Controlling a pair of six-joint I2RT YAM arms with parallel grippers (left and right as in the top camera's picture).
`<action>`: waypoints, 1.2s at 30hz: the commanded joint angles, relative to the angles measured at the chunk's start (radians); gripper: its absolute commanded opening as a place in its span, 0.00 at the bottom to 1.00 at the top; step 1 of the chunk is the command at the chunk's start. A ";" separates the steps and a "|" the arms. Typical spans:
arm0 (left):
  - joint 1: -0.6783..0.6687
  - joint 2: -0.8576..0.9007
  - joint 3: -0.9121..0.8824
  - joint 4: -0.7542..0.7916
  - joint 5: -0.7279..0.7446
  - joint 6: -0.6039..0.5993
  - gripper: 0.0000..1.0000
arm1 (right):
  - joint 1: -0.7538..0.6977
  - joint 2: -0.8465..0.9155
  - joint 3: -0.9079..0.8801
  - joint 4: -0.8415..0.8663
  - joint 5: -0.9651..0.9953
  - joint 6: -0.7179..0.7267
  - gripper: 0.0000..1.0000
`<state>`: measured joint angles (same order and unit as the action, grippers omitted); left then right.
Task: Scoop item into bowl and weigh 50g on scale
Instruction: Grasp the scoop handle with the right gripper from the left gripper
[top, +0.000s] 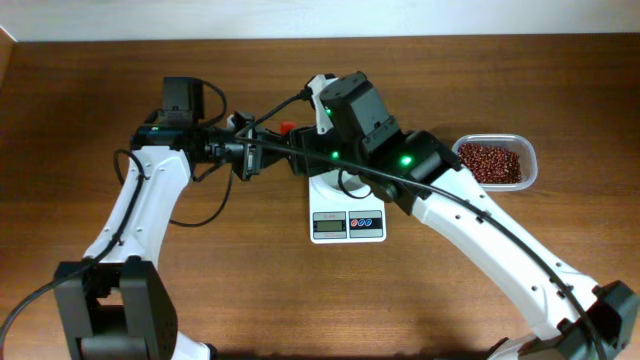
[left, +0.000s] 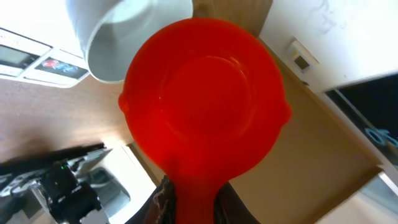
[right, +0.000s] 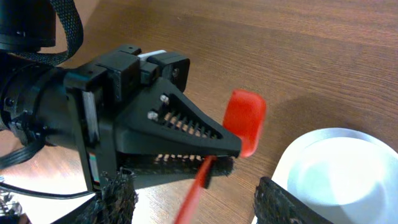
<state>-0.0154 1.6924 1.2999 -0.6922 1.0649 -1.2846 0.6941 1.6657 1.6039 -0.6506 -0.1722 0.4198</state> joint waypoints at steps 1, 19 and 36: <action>-0.009 -0.014 0.013 0.002 -0.061 -0.023 0.00 | 0.013 0.024 0.018 -0.003 0.020 0.048 0.61; -0.009 -0.014 0.013 0.002 -0.071 -0.036 0.01 | 0.034 0.075 0.018 -0.043 0.039 0.225 0.53; -0.009 -0.014 0.013 0.002 -0.067 -0.036 0.00 | 0.052 0.095 0.018 0.001 0.106 0.225 0.33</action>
<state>-0.0235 1.6924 1.2999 -0.6922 0.9970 -1.3071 0.7296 1.7454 1.6039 -0.6548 -0.0818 0.6479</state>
